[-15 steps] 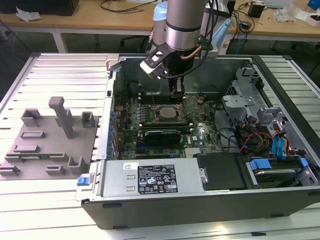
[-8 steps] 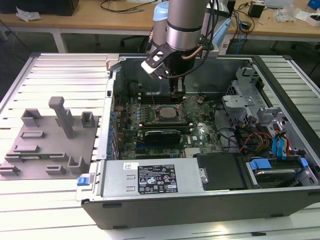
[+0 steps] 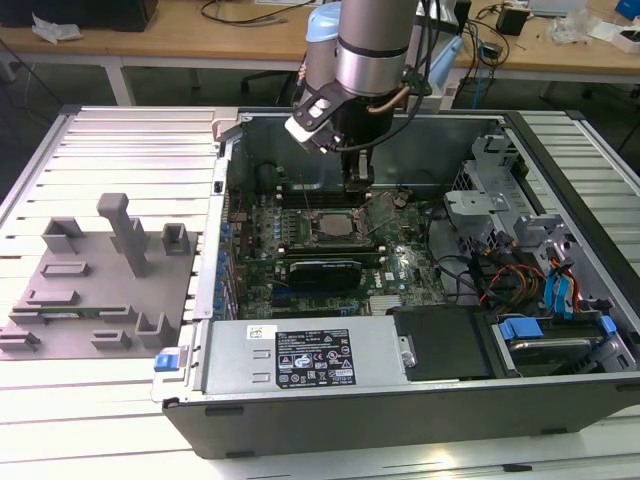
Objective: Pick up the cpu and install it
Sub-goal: 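Close the cpu cover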
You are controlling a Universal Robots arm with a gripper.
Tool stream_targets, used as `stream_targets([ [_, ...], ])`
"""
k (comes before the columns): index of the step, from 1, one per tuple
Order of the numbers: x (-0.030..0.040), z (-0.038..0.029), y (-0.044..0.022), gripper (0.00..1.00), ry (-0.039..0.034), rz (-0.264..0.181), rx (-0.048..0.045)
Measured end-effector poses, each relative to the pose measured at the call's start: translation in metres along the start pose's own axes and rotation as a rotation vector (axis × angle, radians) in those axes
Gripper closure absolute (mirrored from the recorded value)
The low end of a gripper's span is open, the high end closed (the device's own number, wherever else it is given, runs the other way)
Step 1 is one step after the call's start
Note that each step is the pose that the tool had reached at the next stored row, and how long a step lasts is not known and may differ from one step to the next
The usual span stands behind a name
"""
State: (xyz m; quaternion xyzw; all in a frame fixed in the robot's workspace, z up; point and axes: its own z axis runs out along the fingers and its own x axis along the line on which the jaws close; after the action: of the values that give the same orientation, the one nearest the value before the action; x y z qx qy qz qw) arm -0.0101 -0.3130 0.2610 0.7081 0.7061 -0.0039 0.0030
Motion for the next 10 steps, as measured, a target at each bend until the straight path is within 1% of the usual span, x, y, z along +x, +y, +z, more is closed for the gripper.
stream_targets([
  [3,0.0000,-0.0005,0.0004,0.89,0.0001,0.000,0.0002],
  [6,-0.0012,-0.0006,0.0124,0.89,-0.0002,0.000,0.0053],
  [7,-0.0017,-0.0006,0.0191,0.89,-0.0002,0.000,0.0075],
  [8,-0.0019,-0.0005,0.0233,0.89,-0.0001,0.000,0.0089],
  [9,-0.0024,-0.0006,0.0296,0.89,-0.0001,0.000,0.0112],
  [10,-0.0027,-0.0005,0.0336,0.89,-0.0001,0.000,0.0125],
])
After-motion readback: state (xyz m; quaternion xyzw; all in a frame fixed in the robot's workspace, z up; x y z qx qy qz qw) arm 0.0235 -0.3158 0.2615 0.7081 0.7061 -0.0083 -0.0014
